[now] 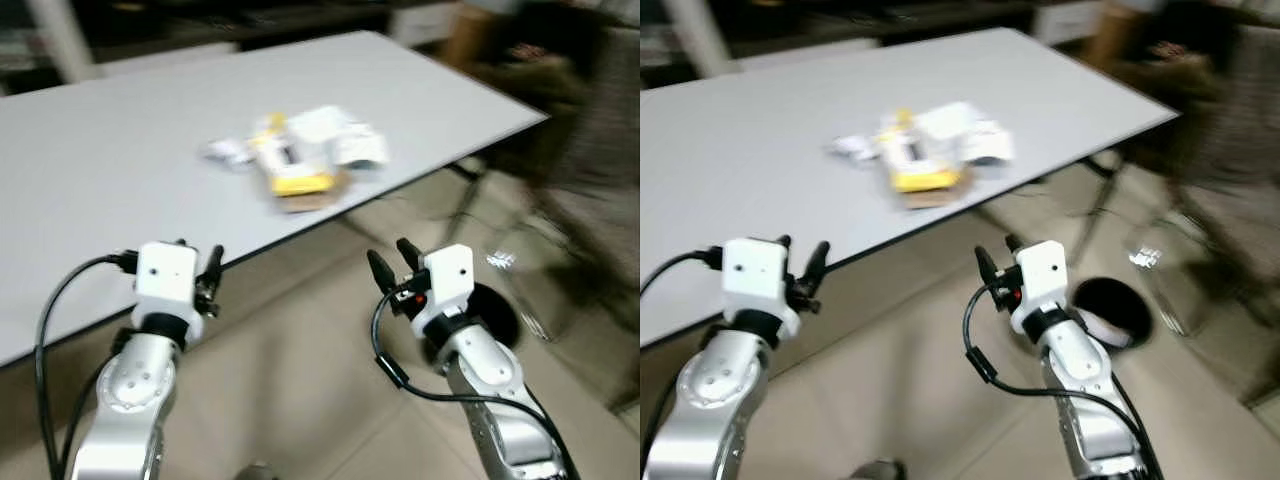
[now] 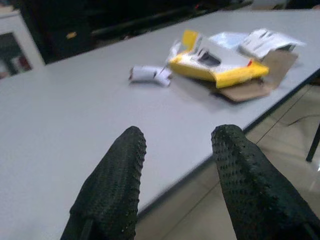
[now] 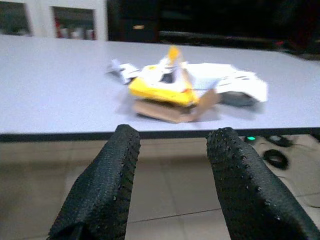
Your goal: Picking trash to rubbish bin
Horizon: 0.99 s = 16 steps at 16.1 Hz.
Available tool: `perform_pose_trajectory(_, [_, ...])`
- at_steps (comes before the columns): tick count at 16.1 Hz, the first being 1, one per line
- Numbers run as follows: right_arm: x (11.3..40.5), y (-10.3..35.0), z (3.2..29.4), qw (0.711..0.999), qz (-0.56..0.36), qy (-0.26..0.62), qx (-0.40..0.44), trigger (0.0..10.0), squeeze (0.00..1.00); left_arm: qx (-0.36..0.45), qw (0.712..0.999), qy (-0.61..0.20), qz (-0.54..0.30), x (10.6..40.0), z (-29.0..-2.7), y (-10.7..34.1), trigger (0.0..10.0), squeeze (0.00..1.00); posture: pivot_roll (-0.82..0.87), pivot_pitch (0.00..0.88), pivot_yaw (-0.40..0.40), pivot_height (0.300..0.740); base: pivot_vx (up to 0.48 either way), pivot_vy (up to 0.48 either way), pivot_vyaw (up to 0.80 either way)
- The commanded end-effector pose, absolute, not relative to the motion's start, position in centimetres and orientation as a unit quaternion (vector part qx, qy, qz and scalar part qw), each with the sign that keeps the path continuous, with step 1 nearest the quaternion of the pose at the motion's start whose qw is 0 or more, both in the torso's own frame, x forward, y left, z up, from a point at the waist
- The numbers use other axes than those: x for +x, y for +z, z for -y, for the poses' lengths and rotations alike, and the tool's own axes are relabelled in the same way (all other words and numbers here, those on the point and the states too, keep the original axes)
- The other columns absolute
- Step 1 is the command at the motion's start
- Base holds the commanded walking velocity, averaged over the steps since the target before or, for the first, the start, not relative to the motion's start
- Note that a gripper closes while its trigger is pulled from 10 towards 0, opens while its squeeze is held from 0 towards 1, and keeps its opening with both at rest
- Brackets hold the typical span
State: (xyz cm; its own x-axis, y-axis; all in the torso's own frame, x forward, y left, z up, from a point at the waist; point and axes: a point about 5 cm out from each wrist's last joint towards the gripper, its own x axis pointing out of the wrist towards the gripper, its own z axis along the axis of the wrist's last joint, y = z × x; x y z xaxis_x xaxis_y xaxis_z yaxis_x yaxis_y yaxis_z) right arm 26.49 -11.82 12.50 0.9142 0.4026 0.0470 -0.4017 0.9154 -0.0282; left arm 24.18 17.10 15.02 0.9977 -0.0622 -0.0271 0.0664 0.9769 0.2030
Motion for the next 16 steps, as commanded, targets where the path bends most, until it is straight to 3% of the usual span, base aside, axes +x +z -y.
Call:
perform_pose_trajectory(1, [26.4, 12.5, 12.2, 0.98, 0.023, 0.2, -0.003, 10.0, 0.0, 0.104, 0.994, -0.034, -0.016, 24.3, -16.9, 15.1, 10.0, 0.0, -0.01, 0.056, -0.065, 0.74, 0.0, 0.0, 0.8])
perform_pose_trajectory(7, [25.8, 12.0, 12.5, 0.984, 0.017, 0.176, 0.006, 10.0, 0.0, 0.107, 0.991, -0.075, -0.016, 25.2, -15.3, 15.4, 10.0, 0.0, -0.02, 0.056, -0.052, 0.74, 0.0, 0.0, 0.8])
perform_pose_trajectory(10, [26.0, 12.3, 12.7, 0.986, 0.023, 0.166, 0.021, 10.0, 0.0, 0.114, 0.991, -0.075, 0.002, 25.4, -15.4, 15.8, 10.0, 0.0, -0.02, 0.054, -0.057, 0.74, 0.0, 0.0, 0.0])
perform_pose_trajectory(16, [25.9, 12.4, 12.8, 0.986, 0.021, 0.161, 0.035, 10.0, 0.0, 0.103, 0.991, -0.084, 0.011, 25.8, -15.3, 16.2, 10.0, 0.0, -0.03, 0.043, -0.051, 0.74, 0.361, 0.0, -0.15])
